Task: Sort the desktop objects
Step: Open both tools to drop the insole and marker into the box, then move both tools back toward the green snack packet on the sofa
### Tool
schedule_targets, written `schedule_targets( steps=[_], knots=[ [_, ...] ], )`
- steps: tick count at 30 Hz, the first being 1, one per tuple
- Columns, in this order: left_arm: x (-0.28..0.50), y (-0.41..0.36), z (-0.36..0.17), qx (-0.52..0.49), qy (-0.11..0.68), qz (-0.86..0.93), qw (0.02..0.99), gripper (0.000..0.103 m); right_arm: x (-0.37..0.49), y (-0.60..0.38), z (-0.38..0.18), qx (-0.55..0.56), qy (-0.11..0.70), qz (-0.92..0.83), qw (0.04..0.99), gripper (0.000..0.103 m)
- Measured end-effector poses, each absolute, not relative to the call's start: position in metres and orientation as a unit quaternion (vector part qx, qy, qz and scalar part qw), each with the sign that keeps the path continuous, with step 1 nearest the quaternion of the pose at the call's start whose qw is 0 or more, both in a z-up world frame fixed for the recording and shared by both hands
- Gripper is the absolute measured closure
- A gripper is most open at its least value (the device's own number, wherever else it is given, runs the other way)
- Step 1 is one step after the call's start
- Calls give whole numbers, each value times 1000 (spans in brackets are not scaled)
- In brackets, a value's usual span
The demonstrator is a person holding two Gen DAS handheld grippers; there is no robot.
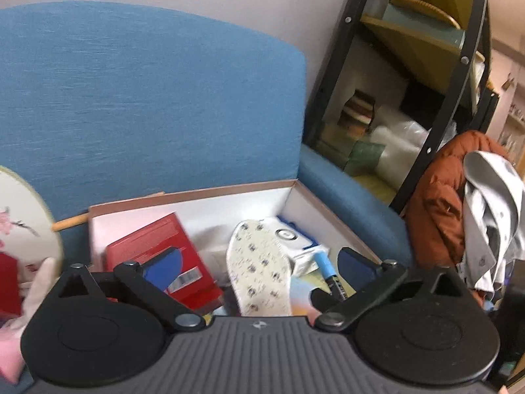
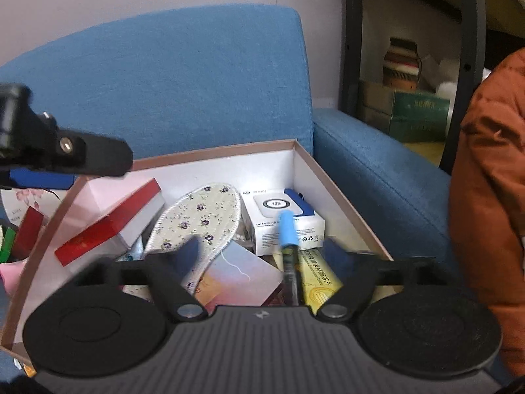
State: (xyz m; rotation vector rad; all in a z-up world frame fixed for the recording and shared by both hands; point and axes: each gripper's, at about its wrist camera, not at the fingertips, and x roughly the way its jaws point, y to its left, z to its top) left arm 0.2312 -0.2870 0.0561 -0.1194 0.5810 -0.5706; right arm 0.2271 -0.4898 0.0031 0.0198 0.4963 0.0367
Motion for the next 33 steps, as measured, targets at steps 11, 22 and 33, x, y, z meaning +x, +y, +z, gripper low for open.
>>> schedule_targets(
  steps=[11, 22, 33],
  knots=[
    [204, -259, 57, -30, 289, -241, 926, 0, 191, -469, 20, -23, 251, 15, 968, 2],
    [163, -207, 61, -39, 311, -243, 918, 0, 147, -423, 46, -42, 255, 42, 965, 2],
    [97, -91, 24, -105, 312, -190, 925, 0, 89, -325, 39, -76, 246, 161, 953, 2]
  ],
)
